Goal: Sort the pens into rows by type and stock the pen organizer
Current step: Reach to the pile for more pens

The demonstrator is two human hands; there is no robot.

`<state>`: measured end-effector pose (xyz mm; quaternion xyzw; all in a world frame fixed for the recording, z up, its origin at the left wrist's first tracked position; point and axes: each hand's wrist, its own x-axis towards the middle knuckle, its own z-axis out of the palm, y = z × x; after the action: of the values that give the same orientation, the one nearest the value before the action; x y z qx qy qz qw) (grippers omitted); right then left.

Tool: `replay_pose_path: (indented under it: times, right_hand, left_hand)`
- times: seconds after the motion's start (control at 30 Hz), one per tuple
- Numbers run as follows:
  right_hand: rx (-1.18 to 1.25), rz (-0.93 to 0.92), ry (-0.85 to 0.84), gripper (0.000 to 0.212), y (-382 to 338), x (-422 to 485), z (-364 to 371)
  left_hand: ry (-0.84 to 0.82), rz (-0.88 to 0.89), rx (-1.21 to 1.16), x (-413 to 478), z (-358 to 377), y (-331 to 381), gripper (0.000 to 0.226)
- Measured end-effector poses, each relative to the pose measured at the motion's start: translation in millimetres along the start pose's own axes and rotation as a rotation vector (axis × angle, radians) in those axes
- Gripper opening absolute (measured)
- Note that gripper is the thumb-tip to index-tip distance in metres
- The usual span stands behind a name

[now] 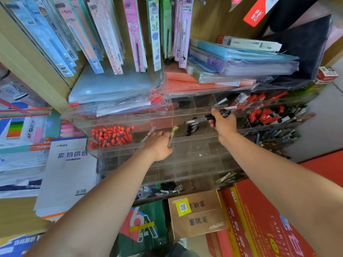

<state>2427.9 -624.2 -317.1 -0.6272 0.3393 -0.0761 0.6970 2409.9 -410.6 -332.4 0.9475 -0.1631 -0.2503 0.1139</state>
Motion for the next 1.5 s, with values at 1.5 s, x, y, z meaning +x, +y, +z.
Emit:
replay_pose_path:
  times: [1.5]
  right_hand:
    - [-0.595, -0.495, -0.441, 0.007, 43.3, -84.2, 49.4]
  left_hand:
    - [0.446, 0.037, -0.124, -54.6, 5.4, -31.0, 0.028]
